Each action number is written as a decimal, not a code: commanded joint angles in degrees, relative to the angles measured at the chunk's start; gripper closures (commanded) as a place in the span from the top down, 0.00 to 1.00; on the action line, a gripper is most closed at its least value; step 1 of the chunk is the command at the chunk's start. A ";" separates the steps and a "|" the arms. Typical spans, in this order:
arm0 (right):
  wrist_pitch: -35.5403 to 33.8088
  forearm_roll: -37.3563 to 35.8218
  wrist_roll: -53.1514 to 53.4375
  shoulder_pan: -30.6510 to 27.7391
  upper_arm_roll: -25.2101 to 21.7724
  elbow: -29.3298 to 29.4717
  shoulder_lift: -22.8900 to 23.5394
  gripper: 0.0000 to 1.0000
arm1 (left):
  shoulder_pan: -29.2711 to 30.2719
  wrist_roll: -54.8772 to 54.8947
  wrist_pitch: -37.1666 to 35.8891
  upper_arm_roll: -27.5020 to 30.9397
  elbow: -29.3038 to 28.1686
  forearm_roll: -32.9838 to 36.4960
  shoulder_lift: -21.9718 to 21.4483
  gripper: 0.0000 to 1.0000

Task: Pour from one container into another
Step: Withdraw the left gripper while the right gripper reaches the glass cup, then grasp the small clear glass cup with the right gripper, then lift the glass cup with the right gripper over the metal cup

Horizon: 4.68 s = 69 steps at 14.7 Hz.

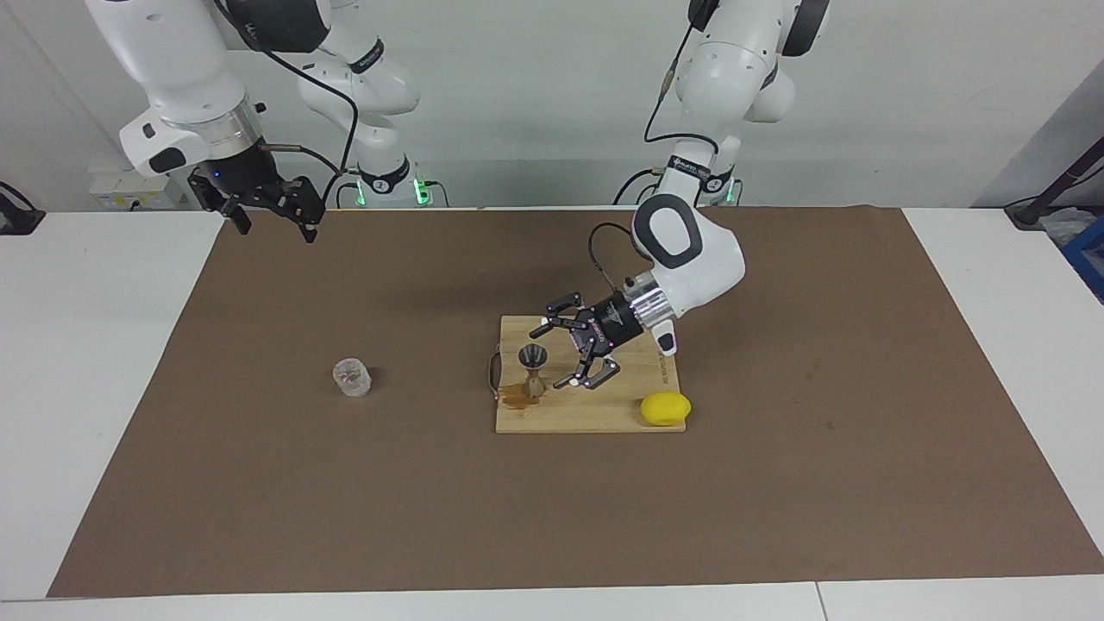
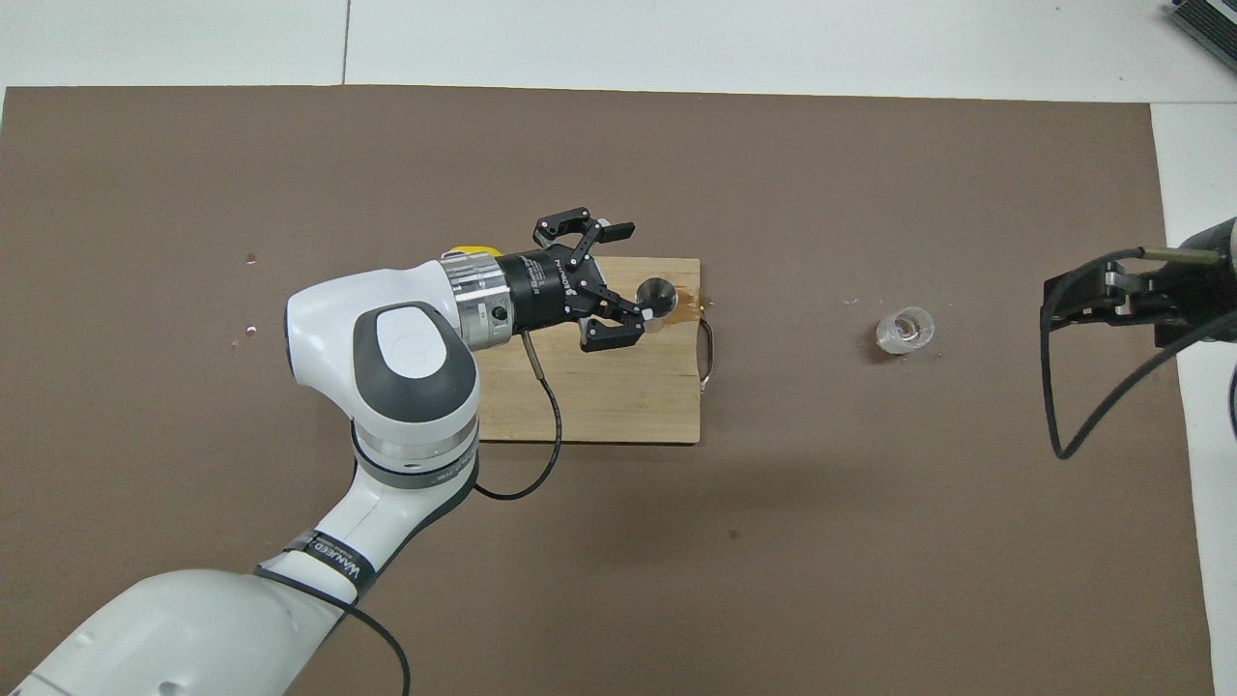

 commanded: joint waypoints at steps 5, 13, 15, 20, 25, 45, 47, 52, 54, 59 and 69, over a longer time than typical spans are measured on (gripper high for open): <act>1.16 -0.07 -0.16 -1.07 -0.02 -1.60 -1.08 0.99 | 4.57 -5.27 -0.46 1.32 -1.84 32.25 -8.62 1.00; 9.59 0.54 18.52 -0.98 -0.20 -7.93 -0.29 0.97 | 10.81 -3.09 -8.08 5.62 1.23 74.74 -11.88 1.00; 12.31 3.17 25.12 -1.50 -0.20 -9.86 0.41 0.97 | 14.50 7.76 -15.64 5.80 2.64 80.91 -13.10 1.00; 21.03 10.81 39.55 -5.02 -0.20 -16.63 2.60 0.95 | 19.51 36.85 -22.95 6.33 2.64 84.33 -14.34 1.00; 24.63 21.27 42.99 -8.79 -0.29 -16.81 9.72 0.95 | 22.76 69.73 -33.92 6.24 2.55 90.48 -17.93 1.00; 35.27 42.28 42.02 -13.90 -0.11 -22.08 22.48 0.92 | 28.05 77.70 -53.20 -0.18 10.02 94.63 -22.16 1.00; 35.44 42.99 41.85 -13.03 -0.11 -22.35 22.57 0.92 | 28.05 77.61 -53.29 -0.18 10.38 93.93 -22.07 1.00; 36.59 45.02 41.32 -11.35 -0.11 -22.61 23.01 0.87 | 28.05 77.61 -53.11 -0.26 9.94 93.31 -22.42 1.00; 36.24 45.02 41.06 -11.35 -0.11 -22.52 23.01 0.60 | 28.05 77.35 -53.11 -0.26 10.02 93.31 -22.43 1.00; 34.04 45.02 39.56 -11.35 -0.11 -22.17 22.57 0.00 | 28.05 77.43 -53.28 -0.18 10.02 93.31 -22.43 1.00; 35.09 44.93 62.12 -1.17 0.15 -15.42 19.49 0.00 | 28.05 77.43 -53.55 -0.18 10.02 93.40 -22.43 1.00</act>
